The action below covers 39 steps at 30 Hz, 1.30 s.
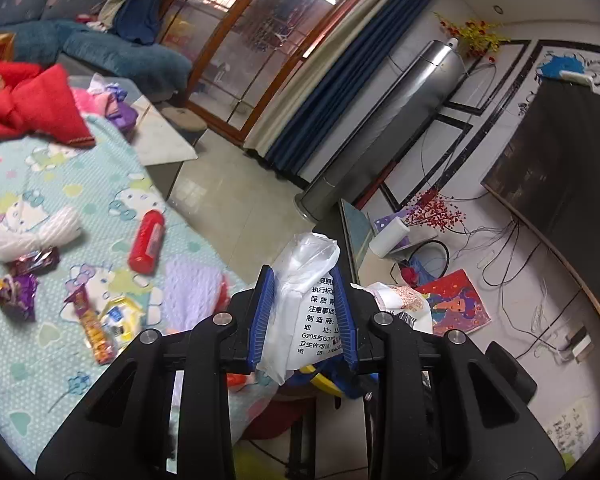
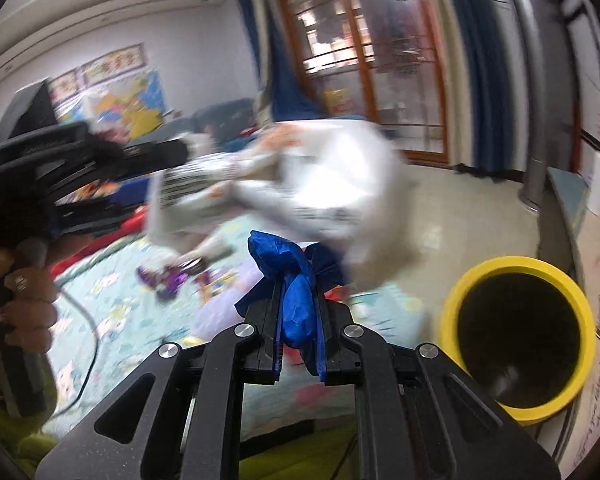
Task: Collect trash
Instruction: 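Carry the blue gloves and white bag to the yellow bin with both tools, then open both tools over the yellow bin to drop the gloves and bag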
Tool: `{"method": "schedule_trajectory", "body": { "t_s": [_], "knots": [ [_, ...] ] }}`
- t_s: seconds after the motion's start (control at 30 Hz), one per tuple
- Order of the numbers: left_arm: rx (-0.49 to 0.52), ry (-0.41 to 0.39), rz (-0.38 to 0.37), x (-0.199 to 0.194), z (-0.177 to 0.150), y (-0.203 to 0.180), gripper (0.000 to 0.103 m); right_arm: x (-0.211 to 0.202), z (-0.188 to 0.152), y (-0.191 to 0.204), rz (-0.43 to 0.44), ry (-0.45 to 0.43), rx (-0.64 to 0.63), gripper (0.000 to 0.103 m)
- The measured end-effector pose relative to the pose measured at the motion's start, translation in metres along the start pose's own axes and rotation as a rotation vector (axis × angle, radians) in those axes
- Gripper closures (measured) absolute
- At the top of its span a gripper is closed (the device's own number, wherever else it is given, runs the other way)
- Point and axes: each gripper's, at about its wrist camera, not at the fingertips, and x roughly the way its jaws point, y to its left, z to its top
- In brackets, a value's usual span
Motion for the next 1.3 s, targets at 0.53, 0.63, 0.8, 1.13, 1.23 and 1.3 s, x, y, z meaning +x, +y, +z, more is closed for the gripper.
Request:
{"method": "schedule_trajectory", "body": {
  "t_s": [0.53,0.63,0.8,1.13,1.23,1.3],
  "knots": [
    [0.249,0.011,0.12,0.062,-0.033,-0.084,0.079,-0.024,-0.007,-0.162,-0.297,-0.022,0.315,0.091],
    [0.298,0.046,0.145,0.084,-0.046,-0.093,0.079,-0.023,-0.014,-0.184,-0.301,-0.005,0.343,0.091],
    [0.364,0.113,0.211,0.125,-0.069,-0.097,0.079,-0.017,-0.017,-0.201,-0.302,0.028,0.371,0.091],
    [0.484,0.187,0.282,0.188,-0.109,-0.11,0.076,0.0,-0.019,-0.225,-0.304,0.087,0.344,0.089],
    [0.484,0.194,0.274,0.202,-0.113,-0.112,0.07,0.006,-0.023,-0.231,-0.301,0.109,0.343,0.088],
    [0.47,0.203,0.256,0.208,-0.114,-0.111,0.061,0.009,-0.027,-0.236,-0.296,0.126,0.348,0.077]
  ]
}}
